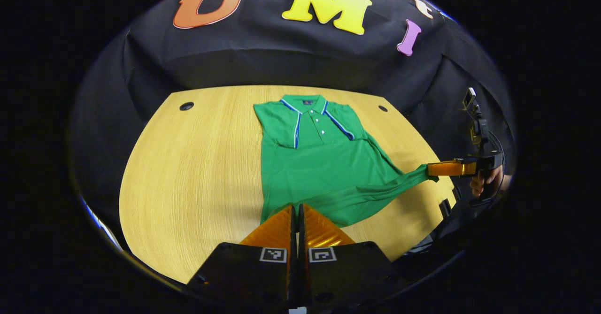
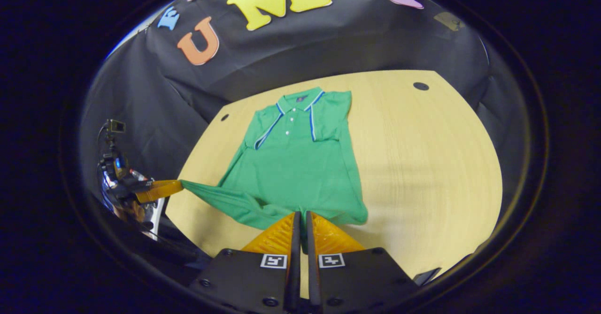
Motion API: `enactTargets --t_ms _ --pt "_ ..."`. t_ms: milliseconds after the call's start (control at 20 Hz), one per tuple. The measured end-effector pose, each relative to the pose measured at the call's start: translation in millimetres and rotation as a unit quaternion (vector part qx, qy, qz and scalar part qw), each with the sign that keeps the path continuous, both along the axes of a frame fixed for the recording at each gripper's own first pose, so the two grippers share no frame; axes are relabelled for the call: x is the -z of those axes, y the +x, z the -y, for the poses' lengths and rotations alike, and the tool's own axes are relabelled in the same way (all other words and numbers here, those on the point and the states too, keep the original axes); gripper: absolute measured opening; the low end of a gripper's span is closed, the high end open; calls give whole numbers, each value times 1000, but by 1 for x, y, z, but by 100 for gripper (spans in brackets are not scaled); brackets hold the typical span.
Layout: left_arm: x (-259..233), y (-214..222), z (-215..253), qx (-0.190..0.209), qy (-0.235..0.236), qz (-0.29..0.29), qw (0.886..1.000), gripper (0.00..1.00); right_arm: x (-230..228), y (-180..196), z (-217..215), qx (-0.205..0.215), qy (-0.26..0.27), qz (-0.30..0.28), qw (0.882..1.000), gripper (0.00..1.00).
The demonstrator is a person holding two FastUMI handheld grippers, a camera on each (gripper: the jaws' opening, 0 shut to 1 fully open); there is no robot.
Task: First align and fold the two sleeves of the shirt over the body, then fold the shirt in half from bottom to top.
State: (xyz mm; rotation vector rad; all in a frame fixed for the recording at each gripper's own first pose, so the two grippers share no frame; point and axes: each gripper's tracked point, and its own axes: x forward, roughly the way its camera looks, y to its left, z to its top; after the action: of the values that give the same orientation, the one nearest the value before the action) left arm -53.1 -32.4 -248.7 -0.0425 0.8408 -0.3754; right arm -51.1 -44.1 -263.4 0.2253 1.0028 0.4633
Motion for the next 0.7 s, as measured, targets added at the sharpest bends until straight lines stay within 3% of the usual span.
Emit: enactTargets --t_ms 350,700 --pt "-27 78 13 -5 -16 48 999 3 -31 92 -8 37 47 31 998 10" --pt "-44 169 15 -6 -15 93 995 3 -45 178 -29 27 56 61 996 6"
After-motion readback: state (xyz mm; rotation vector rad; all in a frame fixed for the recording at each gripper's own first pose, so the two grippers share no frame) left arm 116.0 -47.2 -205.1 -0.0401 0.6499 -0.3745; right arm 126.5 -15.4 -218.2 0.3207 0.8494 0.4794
